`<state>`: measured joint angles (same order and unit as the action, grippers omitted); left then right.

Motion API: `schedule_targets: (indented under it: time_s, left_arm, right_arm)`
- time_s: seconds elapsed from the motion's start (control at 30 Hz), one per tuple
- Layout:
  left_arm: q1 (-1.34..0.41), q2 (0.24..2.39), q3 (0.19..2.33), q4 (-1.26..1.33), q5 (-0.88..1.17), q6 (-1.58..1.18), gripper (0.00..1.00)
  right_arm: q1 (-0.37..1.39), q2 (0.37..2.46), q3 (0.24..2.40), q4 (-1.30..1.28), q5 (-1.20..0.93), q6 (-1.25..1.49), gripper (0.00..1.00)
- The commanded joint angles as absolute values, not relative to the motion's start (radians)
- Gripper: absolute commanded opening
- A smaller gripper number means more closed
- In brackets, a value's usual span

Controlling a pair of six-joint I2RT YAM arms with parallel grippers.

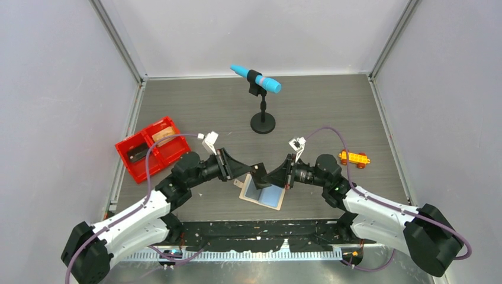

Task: Take the credit cards out of the card holder
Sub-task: Place the credit card in the storage box.

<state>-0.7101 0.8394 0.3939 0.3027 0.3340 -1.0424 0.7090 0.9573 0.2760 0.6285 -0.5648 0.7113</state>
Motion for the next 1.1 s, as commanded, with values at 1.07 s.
schedule_targets:
  time_s: [1.07]
  left_arm:
    - [-0.632,1.007,0.716,-0.223,0.835,-0.616,0.32]
  right_arm:
    - [0.685,1.173,0.438,0.568,-0.998,0.559,0.05]
